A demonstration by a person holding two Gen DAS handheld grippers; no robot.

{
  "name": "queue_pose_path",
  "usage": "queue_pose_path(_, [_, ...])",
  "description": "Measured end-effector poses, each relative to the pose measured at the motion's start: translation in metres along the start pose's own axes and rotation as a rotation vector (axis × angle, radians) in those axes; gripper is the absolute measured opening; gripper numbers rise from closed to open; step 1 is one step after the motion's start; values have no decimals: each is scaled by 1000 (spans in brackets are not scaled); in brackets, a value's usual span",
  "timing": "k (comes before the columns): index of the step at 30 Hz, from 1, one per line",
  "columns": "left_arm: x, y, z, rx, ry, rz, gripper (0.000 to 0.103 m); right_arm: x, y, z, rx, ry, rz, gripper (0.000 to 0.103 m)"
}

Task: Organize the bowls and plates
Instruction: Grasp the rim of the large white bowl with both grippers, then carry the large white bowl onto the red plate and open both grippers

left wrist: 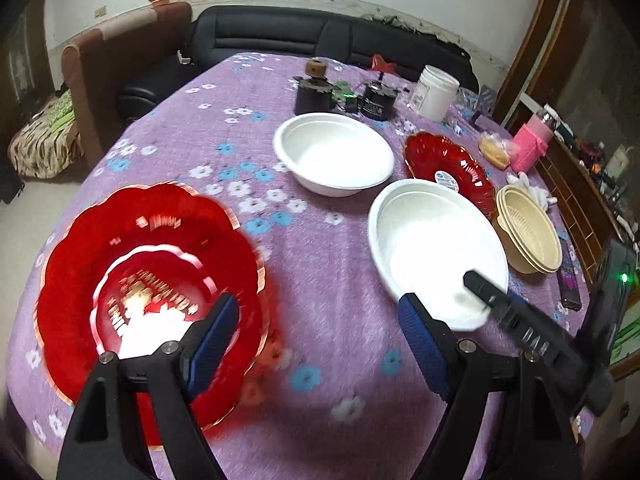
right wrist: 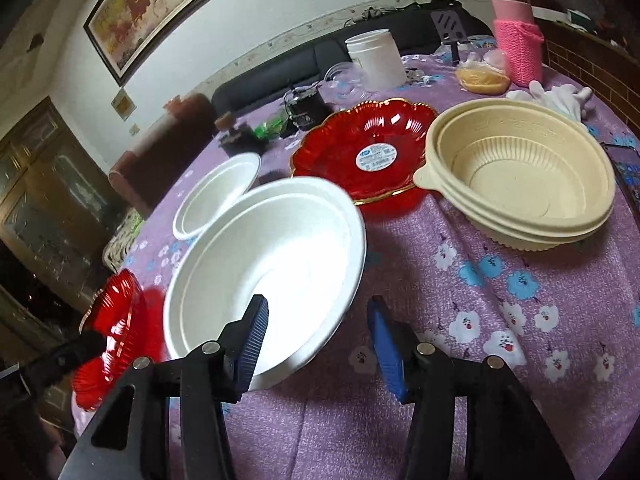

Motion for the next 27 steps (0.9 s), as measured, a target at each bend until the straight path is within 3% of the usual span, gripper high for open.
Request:
queue_pose_path(4, [-20, -19, 22, -7, 44, 23, 81, 2, -1, 10, 5, 26, -7, 55])
queue_pose_path(10, [-43, -48, 61, -41, 110, 83, 77, -4, -11, 5, 1, -5, 9, 55])
queue_pose_path(11, [-45, -53, 68, -46, 129, 102, 72, -4, -11, 6, -2, -4, 9, 53])
queue_pose_path(13, [-44, -59, 79, -36, 172, 112, 28, -3, -11, 7, -6, 0, 6, 45])
queue_pose_path(15, [-39, -61, 85, 1, 200, 94, 14, -3, -12, 9, -11, 7, 7, 31])
queue_pose_path(17, [-38, -62, 83, 2, 188, 94, 12, -3, -14, 9, -11, 10, 13, 22])
queue_pose_path(27, [-25, -56, 45, -45, 80, 124, 12, 3, -8, 7, -33, 7, -7, 20])
Point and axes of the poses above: each gripper's, at about its wrist camera, not at the fingertips, and z roughly the way its jaws point, y to its left, x to its underside, the point moved 10 cm from there along z, roughly the way its jaws point, and after that the axes turned 15 degrees about y, right-handed, at the moved point
